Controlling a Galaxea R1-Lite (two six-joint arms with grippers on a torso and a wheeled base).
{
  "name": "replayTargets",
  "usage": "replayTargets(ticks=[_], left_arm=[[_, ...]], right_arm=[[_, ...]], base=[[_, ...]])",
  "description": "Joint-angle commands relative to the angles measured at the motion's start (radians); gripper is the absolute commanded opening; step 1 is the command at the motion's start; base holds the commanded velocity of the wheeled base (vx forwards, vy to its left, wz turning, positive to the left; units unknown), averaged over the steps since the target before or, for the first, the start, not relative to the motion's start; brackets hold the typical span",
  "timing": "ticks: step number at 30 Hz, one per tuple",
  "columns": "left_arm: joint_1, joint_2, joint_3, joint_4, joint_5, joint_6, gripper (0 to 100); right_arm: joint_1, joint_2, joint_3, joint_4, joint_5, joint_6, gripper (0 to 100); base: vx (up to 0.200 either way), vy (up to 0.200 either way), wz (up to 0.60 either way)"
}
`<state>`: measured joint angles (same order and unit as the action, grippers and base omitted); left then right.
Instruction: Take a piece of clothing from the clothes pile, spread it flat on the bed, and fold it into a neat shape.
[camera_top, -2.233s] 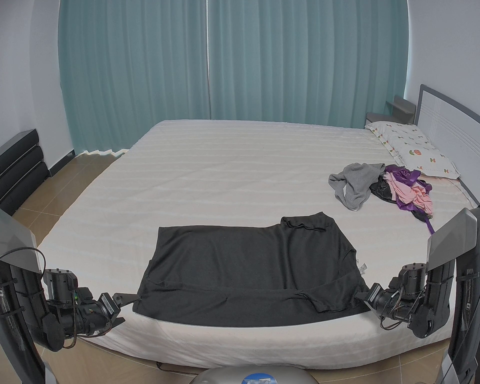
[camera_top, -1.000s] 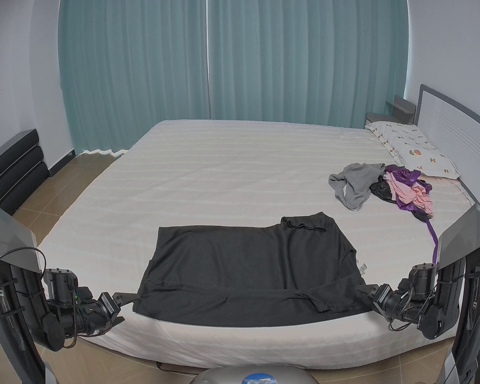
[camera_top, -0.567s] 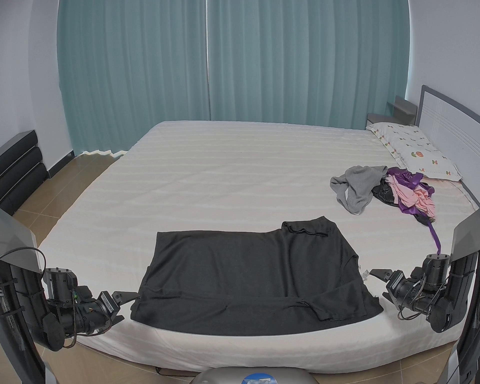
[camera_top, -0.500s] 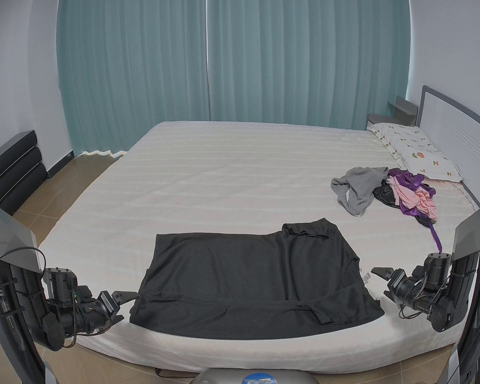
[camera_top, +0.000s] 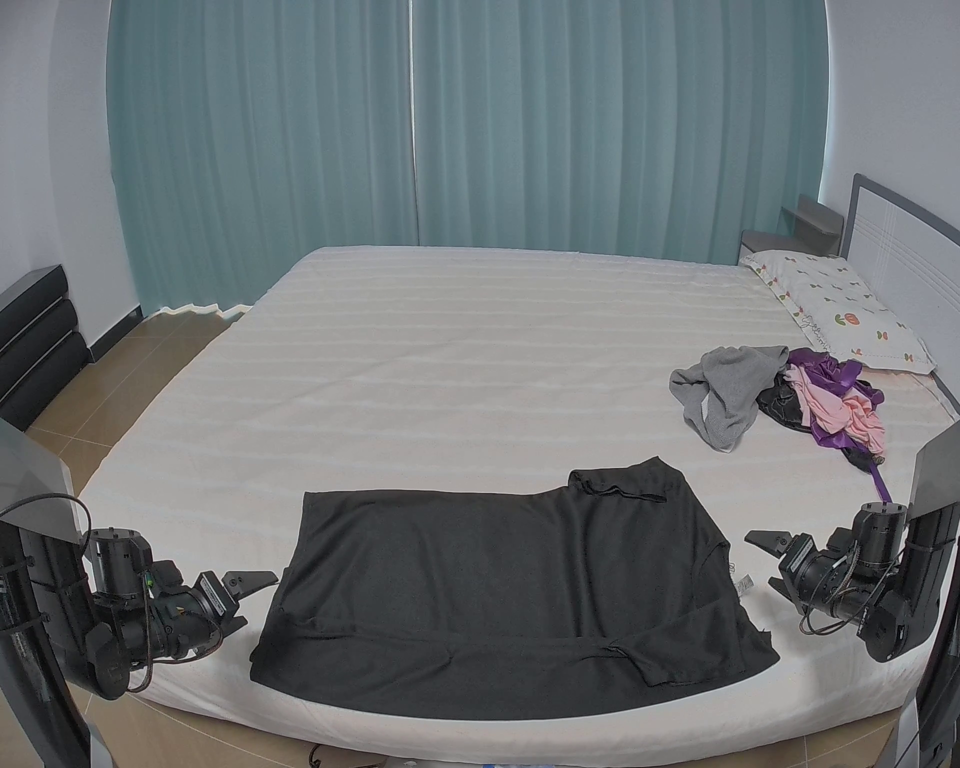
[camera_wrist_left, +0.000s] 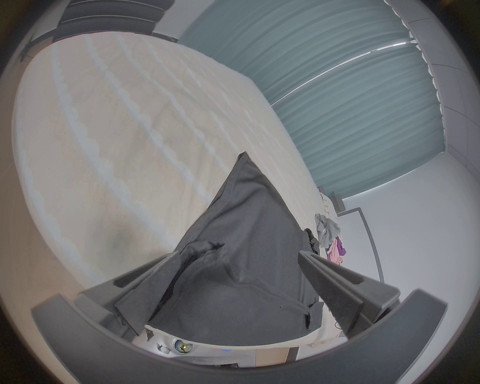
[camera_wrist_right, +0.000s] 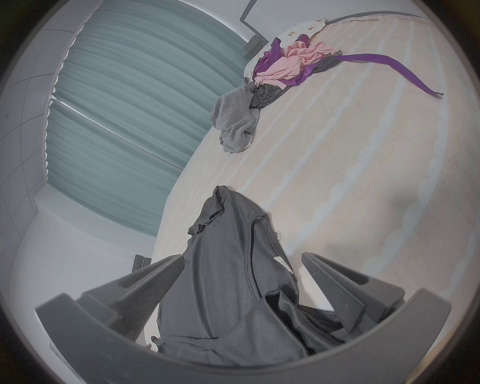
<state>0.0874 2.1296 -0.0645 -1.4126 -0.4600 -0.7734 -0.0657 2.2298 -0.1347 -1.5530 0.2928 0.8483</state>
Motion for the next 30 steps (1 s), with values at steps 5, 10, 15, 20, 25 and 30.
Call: replayTargets(ticks=[5,10,15,20,25,30], left_arm=[[-0.002,0.009,-0.103,-0.014,0.037,-0.004,100],[-0.026,0.059,-0.213,-0.006,0.053,-0.006,100],[-0.055,0.078,-0.222,-0.006,0.055,-0.006,100],[-0.06,0.075,-0.216,-0.009,0.092,-0.018,100],[-0.06,0.076,-0.213,-0.014,0.106,-0.032,100],[-0.061,0.078,-0.225,-0.014,0.106,-0.032,100]], right_arm=[[0.018,0.001,0.012,-0.016,0.0,0.0,100],[0.023,-0.002,0.015,-0.016,0.0,0.002,100],[0.024,0.001,0.017,-0.016,0.0,0.002,100],[0.029,0.001,0.023,-0.016,0.0,0.002,100],[0.037,0.005,0.024,-0.016,0.0,0.002,100],[0.04,0.005,0.029,-0.015,0.0,0.0,100]], base=[[0.0,0.0,0.0],[0.0,0.0,0.0],[0.0,0.0,0.0],[0.0,0.0,0.0],[0.0,0.0,0.0],[0.0,0.0,0.0]])
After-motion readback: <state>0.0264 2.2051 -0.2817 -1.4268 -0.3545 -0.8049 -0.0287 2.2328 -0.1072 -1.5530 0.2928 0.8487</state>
